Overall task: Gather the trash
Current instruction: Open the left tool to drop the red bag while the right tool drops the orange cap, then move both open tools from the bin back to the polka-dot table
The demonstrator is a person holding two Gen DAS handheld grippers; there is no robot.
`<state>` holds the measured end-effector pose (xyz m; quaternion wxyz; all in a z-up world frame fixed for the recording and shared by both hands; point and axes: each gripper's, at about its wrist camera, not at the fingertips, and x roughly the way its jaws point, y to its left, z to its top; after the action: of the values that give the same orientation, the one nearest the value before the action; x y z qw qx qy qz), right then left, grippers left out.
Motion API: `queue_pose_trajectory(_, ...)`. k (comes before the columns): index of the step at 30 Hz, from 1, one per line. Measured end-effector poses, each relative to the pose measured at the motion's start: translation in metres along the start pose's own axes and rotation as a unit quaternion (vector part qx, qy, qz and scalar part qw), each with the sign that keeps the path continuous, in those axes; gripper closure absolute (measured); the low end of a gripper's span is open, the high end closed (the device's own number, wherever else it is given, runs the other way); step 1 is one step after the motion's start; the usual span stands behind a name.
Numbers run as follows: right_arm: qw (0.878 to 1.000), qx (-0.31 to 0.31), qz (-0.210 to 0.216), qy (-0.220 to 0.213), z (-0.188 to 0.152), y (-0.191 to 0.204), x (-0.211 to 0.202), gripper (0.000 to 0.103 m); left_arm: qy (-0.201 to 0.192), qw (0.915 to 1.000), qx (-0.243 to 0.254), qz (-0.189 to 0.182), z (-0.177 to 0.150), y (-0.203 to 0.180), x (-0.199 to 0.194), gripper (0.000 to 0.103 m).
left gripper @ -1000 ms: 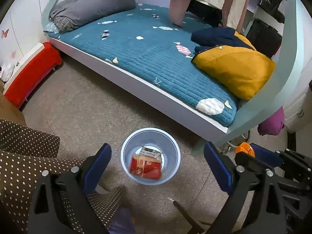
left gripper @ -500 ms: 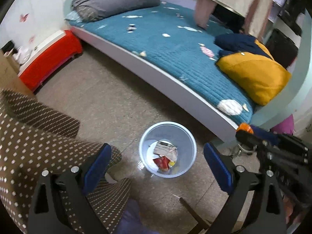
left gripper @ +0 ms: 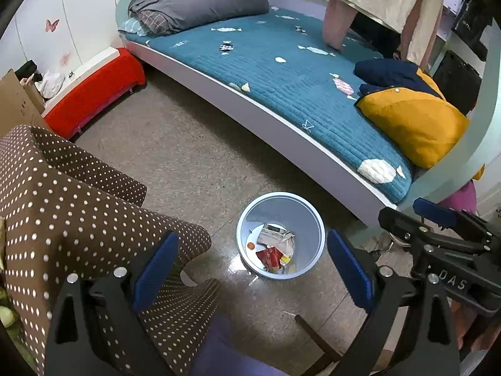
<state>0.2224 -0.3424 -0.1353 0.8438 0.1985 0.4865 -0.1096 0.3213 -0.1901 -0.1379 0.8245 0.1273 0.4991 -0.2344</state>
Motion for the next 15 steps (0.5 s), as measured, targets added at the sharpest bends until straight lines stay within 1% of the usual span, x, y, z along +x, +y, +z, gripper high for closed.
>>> queue_pose_trajectory(9,1.000,0.002,0.000,-0.026,-0.017,0.001,-0.032,0.033,-0.028,0.9996,0.009,0.006,-0.014,-0.004,-0.035,0.009)
queue_pose_trajectory(15,0.999,-0.004,0.003,-0.047,-0.028,0.011,-0.056,0.033,-0.052,0.9985,0.014,0.006,-0.025,-0.003,-0.064,0.009)
